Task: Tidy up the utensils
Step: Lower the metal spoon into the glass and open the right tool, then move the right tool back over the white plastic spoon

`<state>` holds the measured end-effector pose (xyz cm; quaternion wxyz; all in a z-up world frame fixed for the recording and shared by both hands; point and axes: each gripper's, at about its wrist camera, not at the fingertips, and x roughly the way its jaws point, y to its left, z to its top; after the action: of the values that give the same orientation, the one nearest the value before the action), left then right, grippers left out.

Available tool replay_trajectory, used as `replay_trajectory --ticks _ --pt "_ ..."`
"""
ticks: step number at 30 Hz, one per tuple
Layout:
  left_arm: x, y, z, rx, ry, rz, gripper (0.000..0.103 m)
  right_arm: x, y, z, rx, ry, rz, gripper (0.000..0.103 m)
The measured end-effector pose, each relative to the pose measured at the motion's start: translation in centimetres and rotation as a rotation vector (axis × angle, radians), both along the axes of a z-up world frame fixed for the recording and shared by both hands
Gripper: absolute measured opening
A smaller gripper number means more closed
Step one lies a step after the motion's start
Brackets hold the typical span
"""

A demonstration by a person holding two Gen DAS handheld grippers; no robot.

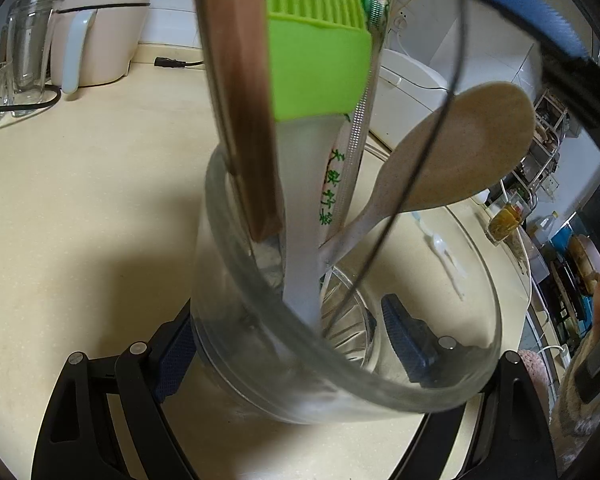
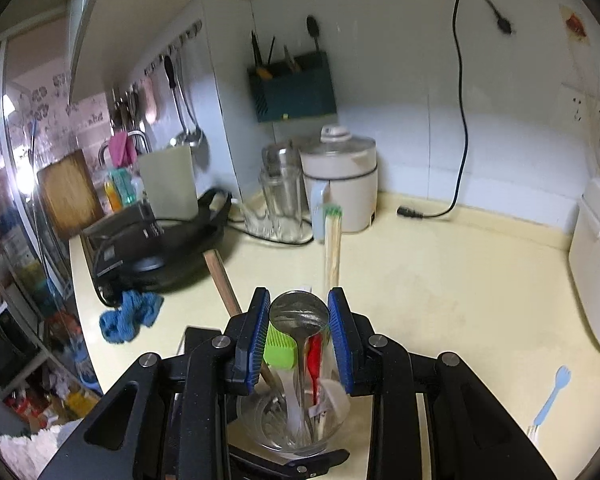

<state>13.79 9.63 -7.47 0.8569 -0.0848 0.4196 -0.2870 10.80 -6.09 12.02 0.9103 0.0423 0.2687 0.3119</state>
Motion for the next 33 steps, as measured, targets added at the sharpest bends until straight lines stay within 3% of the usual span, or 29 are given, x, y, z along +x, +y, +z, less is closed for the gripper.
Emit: replay_trajectory --ticks 5,7,11,19,22,25,30,33 --pt "0.0 0.0 0.0 0.0 0.001 0.0 0.088 0.5 0.3 -0.8 0.0 0.03 0.002 0.031" --pt "0.0 0.0 0.0 0.0 0.001 0.0 0.088 0.6 0.2 -0.7 0.005 0.029 -0.004 0.039" --pt "0.0 0.0 0.0 0.0 0.0 0.0 0.088 0.3 -1.2 0.2 0.045 0.004 -0.025 0.042" --pt "0.0 0.0 0.0 0.0 0.0 0.002 0.088 -2.3 -8.1 1.9 0.155 -0.059 -0.121 0.045" --pt "-0.2 0.0 0.1 0.0 0.0 0.006 0.088 -3.7 -11.8 -0.6 0.142 -0.025 -0.191 0.045" --pt "-0.2 -0.2 0.2 0.002 -0.001 0.012 0.088 -3.9 -16.1 -4.9 0.142 0.086 -0.308 0.045" --pt "-0.6 -1.3 -0.2 0.049 0.015 0.029 0.088 -5.3 -22.8 -11.6 0.259 0.212 -0.471 0.045" --pt "-0.7 -2.3 0.0 0.098 0.007 0.029 0.088 -5.0 -24.7 -13.0 0.314 0.255 -0.499 0.045"
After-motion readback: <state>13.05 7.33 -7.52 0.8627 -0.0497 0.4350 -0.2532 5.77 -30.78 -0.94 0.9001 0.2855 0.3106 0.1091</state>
